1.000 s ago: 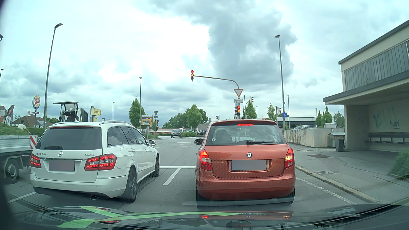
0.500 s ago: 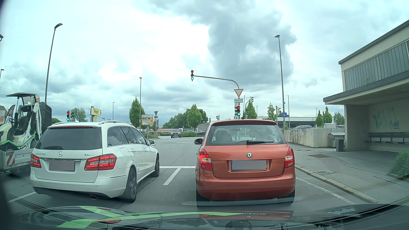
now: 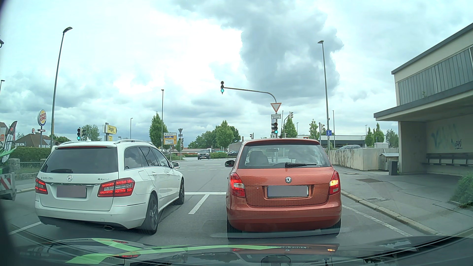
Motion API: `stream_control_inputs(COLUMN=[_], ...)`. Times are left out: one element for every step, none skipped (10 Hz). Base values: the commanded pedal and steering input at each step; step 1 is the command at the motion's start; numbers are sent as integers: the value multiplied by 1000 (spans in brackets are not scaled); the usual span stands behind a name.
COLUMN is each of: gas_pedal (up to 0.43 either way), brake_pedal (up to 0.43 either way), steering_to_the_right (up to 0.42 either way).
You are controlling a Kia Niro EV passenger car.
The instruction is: Follow the waypoints while adhering to traffic rules and regulations
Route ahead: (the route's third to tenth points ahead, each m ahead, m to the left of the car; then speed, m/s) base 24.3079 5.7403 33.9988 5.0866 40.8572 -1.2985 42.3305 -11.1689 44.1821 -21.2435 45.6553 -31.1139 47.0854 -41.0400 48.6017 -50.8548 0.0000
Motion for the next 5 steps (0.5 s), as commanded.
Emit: stream_control_inputs(gas_pedal=[0, 0, 0, 0, 0], brake_pedal=[244, 244, 244, 244, 244], steering_to_the_right=[-2, -2, -2, -2, -2])
